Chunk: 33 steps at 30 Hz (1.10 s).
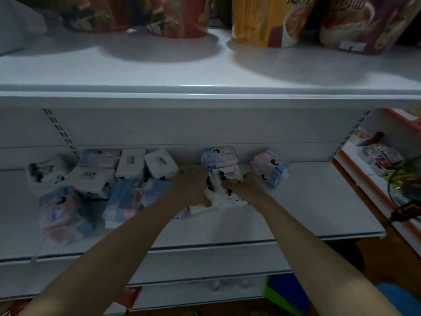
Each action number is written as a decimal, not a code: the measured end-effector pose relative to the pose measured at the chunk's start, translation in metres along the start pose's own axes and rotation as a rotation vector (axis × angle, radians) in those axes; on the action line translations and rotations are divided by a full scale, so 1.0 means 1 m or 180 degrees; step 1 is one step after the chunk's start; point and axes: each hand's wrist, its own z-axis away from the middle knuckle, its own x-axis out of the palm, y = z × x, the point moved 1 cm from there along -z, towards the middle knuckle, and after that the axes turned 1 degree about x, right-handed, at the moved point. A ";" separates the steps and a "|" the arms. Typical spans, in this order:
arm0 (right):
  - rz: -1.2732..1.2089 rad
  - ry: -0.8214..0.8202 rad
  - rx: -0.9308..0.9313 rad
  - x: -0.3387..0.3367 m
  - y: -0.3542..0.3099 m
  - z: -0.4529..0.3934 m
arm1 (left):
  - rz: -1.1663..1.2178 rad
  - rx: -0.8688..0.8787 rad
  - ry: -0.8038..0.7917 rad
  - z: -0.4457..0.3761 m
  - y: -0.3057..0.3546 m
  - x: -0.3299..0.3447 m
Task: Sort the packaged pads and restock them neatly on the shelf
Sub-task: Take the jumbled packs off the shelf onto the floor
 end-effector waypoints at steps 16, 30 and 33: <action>-0.0363 -0.1057 0.0091 -0.088 0.066 -0.011 | 0.2619 -0.1518 0.1221 0.001 0.100 0.055; -0.1356 -0.1293 -0.0549 -0.070 0.091 0.016 | 0.3454 -0.1893 0.2402 0.070 0.174 0.067; -0.1219 -0.1576 -0.0758 -0.060 0.090 0.033 | 0.3481 -0.2086 0.2723 0.103 0.183 0.070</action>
